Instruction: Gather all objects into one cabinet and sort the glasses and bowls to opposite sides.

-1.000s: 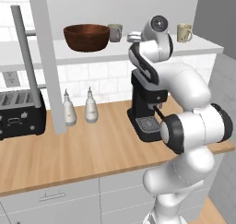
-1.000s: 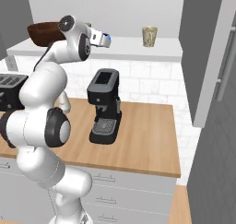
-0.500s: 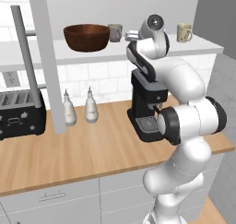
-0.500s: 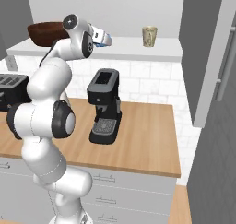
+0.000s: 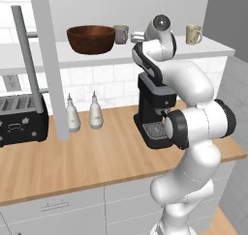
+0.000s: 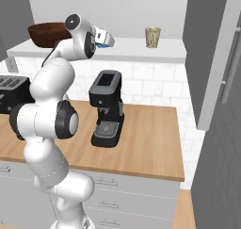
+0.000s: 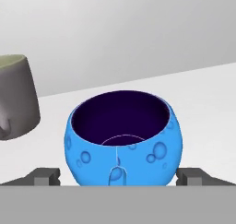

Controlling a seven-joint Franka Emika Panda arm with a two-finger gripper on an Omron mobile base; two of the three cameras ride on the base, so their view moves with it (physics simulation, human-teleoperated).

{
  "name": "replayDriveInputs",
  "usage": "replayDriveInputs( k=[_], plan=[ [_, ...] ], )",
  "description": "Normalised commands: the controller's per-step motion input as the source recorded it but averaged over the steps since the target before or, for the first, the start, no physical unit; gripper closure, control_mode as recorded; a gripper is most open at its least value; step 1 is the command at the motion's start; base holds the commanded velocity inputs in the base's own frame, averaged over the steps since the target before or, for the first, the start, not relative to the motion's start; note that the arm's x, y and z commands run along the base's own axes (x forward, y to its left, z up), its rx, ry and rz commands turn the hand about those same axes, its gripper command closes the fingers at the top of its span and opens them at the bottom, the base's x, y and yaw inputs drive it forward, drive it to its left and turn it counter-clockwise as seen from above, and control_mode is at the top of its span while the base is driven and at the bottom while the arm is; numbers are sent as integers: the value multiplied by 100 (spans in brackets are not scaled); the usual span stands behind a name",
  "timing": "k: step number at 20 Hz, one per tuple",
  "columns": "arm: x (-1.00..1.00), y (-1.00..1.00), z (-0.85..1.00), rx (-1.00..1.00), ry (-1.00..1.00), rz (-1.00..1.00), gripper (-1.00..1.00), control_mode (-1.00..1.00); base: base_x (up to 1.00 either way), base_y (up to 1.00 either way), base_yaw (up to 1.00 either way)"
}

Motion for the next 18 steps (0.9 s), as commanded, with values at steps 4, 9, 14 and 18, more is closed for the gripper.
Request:
replayDriveInputs(
  k=[4, 9, 14, 18],
  plan=[
    [0, 0, -2, 0, 0, 0, -100, -100, 0, 0, 0],
    [0, 0, 0, 0, 0, 0, -100, -100, 0, 0, 0],
    [0, 0, 0, 0, 0, 0, -100, -100, 0, 0, 0],
    [0, 0, 0, 0, 0, 0, -100, -100, 0, 0, 0]
  ],
)
